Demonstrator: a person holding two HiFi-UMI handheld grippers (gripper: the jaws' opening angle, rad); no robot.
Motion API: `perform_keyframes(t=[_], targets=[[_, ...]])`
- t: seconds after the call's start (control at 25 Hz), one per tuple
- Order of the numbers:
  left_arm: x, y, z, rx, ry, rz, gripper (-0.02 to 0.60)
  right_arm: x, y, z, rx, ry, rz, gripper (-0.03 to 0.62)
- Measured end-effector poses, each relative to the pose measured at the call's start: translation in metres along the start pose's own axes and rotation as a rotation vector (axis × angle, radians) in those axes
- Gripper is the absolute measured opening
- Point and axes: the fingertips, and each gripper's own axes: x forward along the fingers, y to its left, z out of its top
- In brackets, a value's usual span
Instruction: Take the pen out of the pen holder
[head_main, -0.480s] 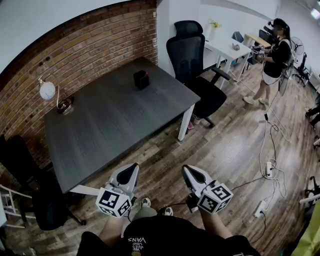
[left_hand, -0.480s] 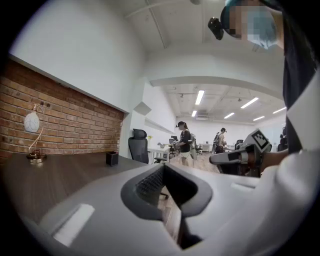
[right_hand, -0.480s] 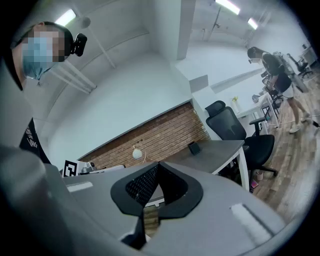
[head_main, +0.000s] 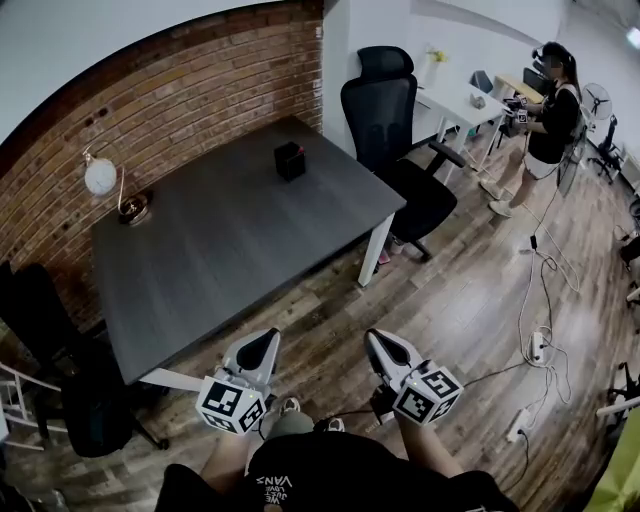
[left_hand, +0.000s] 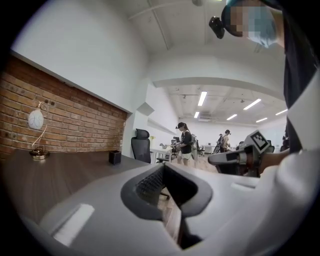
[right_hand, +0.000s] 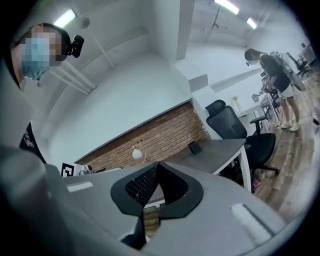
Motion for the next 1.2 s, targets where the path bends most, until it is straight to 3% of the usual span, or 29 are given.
perform_keyframes(t=[0.32,0.6,1.2], targets=[[0.005,0.005,-0.025,-0.048,0.037,0.042,0.053,0.008,-0.025,-0.020,0.026,0.041,-0.019,0.002],[0.038,0.042,-0.029,-0.063,0.054,0.033,0.054,0.048,-0.047,-0.021,0.051,0.064,-0.045,0.002],[0.143,0.183,0.007,-0.056,0.043,-0.038,0.054,0.202,-0.096,0.019,0.044,0.030,-0.130,0.002]])
